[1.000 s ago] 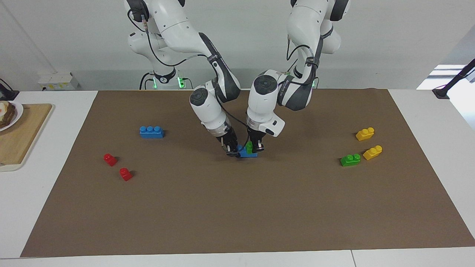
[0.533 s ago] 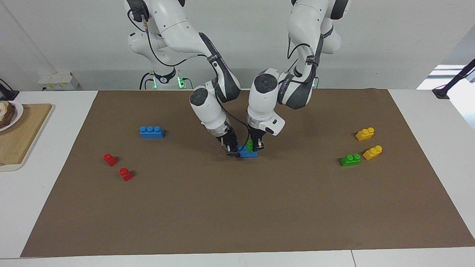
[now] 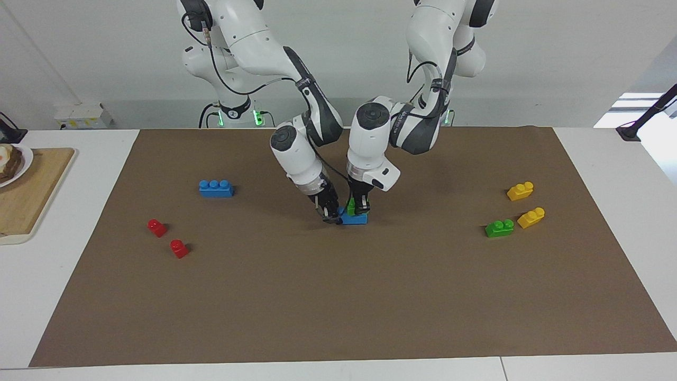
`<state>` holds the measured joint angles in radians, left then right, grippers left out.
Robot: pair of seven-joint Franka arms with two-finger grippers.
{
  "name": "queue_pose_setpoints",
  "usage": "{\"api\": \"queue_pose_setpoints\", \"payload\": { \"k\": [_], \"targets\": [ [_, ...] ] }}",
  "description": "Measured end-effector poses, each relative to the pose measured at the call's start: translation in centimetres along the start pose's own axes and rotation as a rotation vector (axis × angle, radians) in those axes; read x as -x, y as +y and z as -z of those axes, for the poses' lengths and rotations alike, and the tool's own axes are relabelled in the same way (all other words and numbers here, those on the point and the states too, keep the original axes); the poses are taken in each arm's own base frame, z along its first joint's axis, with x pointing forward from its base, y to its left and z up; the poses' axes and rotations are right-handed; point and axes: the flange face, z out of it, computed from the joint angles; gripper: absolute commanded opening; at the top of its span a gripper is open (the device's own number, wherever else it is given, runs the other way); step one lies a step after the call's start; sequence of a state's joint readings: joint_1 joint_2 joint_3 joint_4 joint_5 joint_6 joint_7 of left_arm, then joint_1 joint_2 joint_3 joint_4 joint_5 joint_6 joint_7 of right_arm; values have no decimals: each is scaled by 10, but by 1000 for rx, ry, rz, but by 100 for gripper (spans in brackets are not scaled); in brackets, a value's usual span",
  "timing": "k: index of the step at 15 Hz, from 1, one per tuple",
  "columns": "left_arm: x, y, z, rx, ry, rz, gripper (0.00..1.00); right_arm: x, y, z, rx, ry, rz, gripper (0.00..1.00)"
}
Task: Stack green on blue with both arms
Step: 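Lower the green brick onto the blue brick held by the right gripper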
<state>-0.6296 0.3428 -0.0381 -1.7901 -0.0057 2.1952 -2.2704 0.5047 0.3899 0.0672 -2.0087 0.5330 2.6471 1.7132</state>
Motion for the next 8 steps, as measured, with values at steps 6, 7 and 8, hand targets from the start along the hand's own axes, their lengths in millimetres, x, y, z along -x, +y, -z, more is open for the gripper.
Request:
{"api": "queue_pose_setpoints", "payload": {
  "k": [6,7,8],
  "targets": [
    [-4,-7,-13,8,-3,-22,0,0,0,0,0,0,-2,0],
    [-5,-7,-13,11,-5,-28,0,0,0,0,0,0,-2,0],
    [-5,-7,-13,13,-7,-32,0,0,0,0,0,0,-2,0]
  ]
}}
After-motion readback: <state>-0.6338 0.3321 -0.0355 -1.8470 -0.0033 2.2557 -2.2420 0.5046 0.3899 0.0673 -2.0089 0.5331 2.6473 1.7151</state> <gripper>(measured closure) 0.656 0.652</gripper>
